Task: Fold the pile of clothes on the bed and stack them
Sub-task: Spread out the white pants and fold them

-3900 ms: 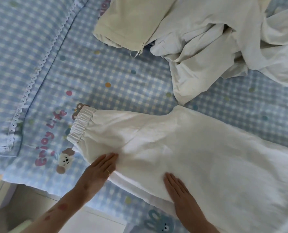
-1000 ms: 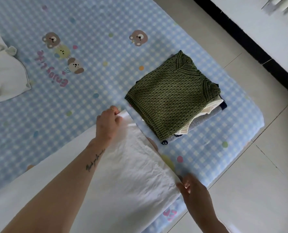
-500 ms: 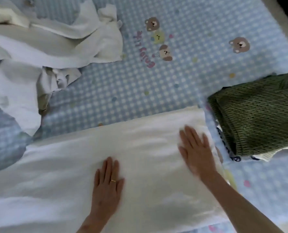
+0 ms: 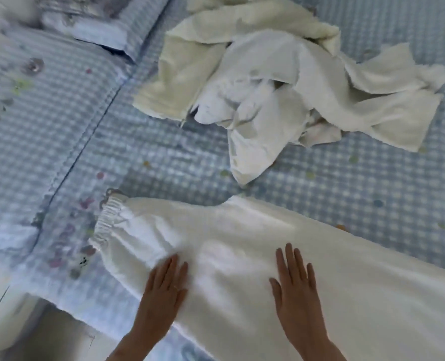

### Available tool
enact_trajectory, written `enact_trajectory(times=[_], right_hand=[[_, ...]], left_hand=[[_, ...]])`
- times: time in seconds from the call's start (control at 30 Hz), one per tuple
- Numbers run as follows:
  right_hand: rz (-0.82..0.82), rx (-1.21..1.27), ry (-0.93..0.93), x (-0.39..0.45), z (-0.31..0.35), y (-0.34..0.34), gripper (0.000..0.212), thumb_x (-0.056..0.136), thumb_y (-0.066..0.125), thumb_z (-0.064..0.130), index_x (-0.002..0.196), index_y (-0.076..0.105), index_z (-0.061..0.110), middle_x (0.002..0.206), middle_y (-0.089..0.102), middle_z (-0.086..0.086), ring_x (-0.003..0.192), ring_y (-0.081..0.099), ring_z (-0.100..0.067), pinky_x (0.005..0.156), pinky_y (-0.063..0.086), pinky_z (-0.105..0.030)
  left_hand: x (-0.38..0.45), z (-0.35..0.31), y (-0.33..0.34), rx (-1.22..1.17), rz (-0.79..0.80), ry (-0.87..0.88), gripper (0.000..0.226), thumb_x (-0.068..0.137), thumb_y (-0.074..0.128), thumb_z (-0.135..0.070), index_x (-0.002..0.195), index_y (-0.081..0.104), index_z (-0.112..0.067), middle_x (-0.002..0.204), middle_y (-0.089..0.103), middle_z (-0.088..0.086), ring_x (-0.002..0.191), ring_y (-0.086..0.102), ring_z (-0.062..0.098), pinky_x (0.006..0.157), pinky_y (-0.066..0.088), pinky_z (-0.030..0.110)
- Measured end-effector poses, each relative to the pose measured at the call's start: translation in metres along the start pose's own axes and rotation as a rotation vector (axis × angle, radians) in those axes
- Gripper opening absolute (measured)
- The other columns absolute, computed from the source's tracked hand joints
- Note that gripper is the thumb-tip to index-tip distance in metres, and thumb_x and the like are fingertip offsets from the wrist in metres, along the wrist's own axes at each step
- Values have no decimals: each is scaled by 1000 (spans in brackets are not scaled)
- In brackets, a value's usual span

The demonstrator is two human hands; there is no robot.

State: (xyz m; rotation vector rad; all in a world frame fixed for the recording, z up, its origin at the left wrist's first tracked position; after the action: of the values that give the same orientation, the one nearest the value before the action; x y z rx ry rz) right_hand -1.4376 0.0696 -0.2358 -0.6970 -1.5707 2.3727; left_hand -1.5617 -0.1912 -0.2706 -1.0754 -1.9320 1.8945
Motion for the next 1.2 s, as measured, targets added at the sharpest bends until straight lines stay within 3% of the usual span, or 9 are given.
enact_trajectory(times=[0.17, 0.33, 0.47, 0.6, 0.7, 0.83, 1.0, 1.1, 1.2], right_hand=[[109, 58, -197, 40, 139, 25, 62, 100, 7, 37, 138, 47, 6, 146, 42, -14, 131, 45, -29, 107, 29, -36], [270, 119, -310, 70, 219, 71, 63, 87, 62, 28, 144, 39, 14, 153, 29, -10, 136, 39, -27, 105, 42, -38], [490, -5, -222, 91, 230, 102, 63, 101, 30, 35, 151, -7, 25, 155, -25, -1, 146, -12, -16, 118, 2, -37], [439, 284, -23, 94, 255, 79, 55, 102, 34, 35, 150, 17, 16, 159, 11, -4, 145, 16, -10, 113, 16, -17], [371, 858, 343, 86, 287, 48, 50, 89, 57, 46, 132, 52, 20, 128, 61, 0, 108, 58, -1, 86, 40, -3], [218, 964, 560, 78, 280, 19, 32, 74, 71, 44, 95, 59, 23, 84, 68, 7, 76, 66, -10, 60, 46, -13], [117, 1184, 736, 50, 204, -8, 16, 82, 72, 22, 93, 67, 12, 88, 73, -10, 75, 70, -29, 58, 55, -38], [127, 1249, 854, 18, 135, -21, 25, 74, 78, 30, 89, 71, 11, 88, 72, -20, 76, 66, -42, 72, 45, -71], [88, 1217, 922, -6, 82, -22, 34, 69, 77, 36, 91, 72, 11, 86, 73, -20, 77, 62, -40, 74, 47, -63]], left_hand=[[10, 126, -51, -324, -403, -566, 56, 93, 53, -24, 142, 35, -2, 147, 33, 22, 137, 27, 35, 108, 29, 51], [34, 215, -47, -1006, -178, -1123, 88, 77, 76, -31, 141, 26, 5, 110, 63, 22, 112, 57, 34, 90, 44, 43], [37, 227, -36, -1297, -170, -1056, 37, 66, 83, -11, 92, 63, 3, 73, 66, 8, 69, 61, 27, 60, 48, 28], [24, 207, -56, -1553, -161, -918, 25, 68, 76, -13, 90, 70, -3, 73, 67, 6, 69, 57, 22, 71, 46, 32], [8, 160, -83, -1401, -272, -756, 17, 77, 72, -3, 91, 70, -14, 76, 72, 1, 71, 64, 16, 67, 49, 23], [-12, 73, -99, -1345, -200, -414, 41, 68, 76, -22, 107, 67, -28, 99, 69, -4, 93, 62, 9, 82, 49, 23], [-32, 54, -55, -797, -176, -333, 101, 59, 83, 0, 141, 27, -17, 146, 35, 3, 134, 39, 27, 104, 38, 39], [-37, 42, -34, -690, -152, -232, 98, 59, 64, 14, 142, 33, -29, 145, 39, -6, 129, 46, 22, 97, 43, 29], [-37, 10, -24, -523, -170, 117, 67, 70, 47, 1, 135, 43, -16, 143, 39, 2, 134, 34, 18, 106, 32, 25]])
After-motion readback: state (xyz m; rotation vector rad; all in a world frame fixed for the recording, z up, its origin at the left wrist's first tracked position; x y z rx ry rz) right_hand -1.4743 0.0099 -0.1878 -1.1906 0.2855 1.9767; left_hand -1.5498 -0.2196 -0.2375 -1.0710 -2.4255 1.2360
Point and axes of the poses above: each hand's wrist, its own x-axis towards the middle knuckle, its own y-axis out of the palm, z = x × y, the point moved 3 cm from there along x, towards the middle knuckle
